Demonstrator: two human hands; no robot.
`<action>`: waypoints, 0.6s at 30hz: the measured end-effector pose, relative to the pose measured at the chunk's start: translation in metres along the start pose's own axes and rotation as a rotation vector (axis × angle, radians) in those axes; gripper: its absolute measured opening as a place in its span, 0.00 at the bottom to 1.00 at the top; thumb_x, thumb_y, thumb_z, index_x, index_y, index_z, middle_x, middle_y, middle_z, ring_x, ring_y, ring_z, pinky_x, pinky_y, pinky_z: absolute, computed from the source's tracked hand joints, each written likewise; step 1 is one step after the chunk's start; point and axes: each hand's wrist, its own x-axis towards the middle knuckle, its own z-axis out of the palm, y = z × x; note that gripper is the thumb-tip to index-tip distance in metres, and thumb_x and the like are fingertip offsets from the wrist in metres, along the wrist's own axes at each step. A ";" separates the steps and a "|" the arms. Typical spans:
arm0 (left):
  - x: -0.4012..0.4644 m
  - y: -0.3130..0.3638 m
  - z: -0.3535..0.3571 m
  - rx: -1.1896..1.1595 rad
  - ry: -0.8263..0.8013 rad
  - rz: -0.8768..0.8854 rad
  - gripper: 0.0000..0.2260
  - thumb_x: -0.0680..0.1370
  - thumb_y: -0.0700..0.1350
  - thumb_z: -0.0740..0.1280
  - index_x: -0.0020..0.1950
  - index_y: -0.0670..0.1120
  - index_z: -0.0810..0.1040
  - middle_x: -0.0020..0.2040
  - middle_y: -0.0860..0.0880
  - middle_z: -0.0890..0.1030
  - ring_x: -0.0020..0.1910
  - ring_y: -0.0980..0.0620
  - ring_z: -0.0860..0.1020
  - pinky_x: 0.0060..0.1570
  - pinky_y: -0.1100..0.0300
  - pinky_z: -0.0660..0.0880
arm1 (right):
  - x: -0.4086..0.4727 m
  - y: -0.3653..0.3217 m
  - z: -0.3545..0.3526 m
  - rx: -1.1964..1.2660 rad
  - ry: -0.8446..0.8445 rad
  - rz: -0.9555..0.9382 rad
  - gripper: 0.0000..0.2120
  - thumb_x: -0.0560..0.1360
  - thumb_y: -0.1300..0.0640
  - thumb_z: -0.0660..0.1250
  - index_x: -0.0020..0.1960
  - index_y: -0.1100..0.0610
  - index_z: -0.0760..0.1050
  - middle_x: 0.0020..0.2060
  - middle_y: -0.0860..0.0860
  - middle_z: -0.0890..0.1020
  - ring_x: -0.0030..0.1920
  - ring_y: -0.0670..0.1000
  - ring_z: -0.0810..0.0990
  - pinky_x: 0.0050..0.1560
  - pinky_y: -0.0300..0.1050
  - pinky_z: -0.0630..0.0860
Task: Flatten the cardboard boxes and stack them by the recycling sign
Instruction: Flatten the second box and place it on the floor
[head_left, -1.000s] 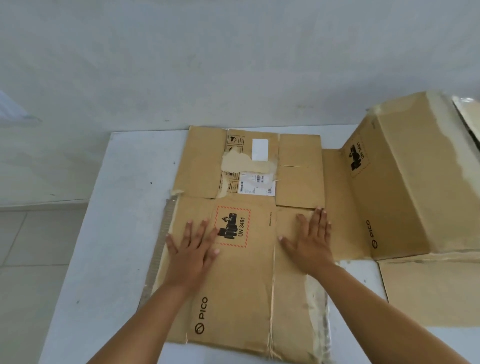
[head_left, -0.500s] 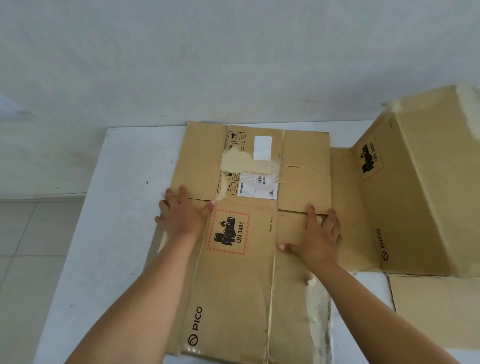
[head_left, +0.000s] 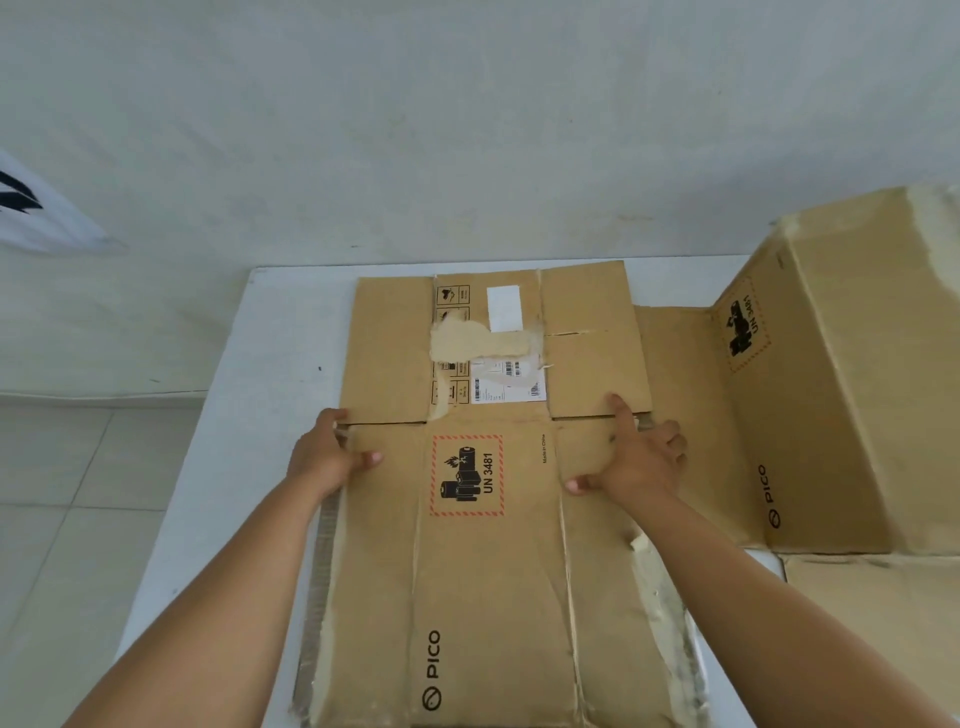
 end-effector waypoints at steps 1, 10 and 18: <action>-0.003 -0.004 -0.001 -0.033 -0.008 0.007 0.36 0.67 0.46 0.77 0.70 0.49 0.63 0.63 0.42 0.74 0.56 0.45 0.73 0.51 0.54 0.70 | 0.000 0.000 -0.002 -0.009 -0.003 -0.014 0.61 0.51 0.39 0.81 0.73 0.36 0.46 0.64 0.61 0.60 0.65 0.61 0.62 0.66 0.53 0.62; -0.039 -0.028 -0.015 -0.178 -0.108 0.087 0.39 0.69 0.36 0.74 0.74 0.53 0.59 0.69 0.46 0.67 0.66 0.45 0.68 0.63 0.52 0.70 | -0.008 -0.010 -0.028 -0.007 -0.003 -0.115 0.50 0.62 0.52 0.80 0.74 0.40 0.54 0.65 0.58 0.64 0.63 0.61 0.68 0.59 0.53 0.71; -0.064 -0.042 -0.047 -0.160 -0.062 0.309 0.33 0.68 0.34 0.75 0.69 0.49 0.67 0.57 0.50 0.72 0.54 0.52 0.70 0.41 0.72 0.67 | -0.048 -0.031 -0.053 0.038 -0.010 -0.179 0.36 0.71 0.71 0.63 0.72 0.47 0.59 0.43 0.56 0.76 0.35 0.51 0.73 0.29 0.41 0.70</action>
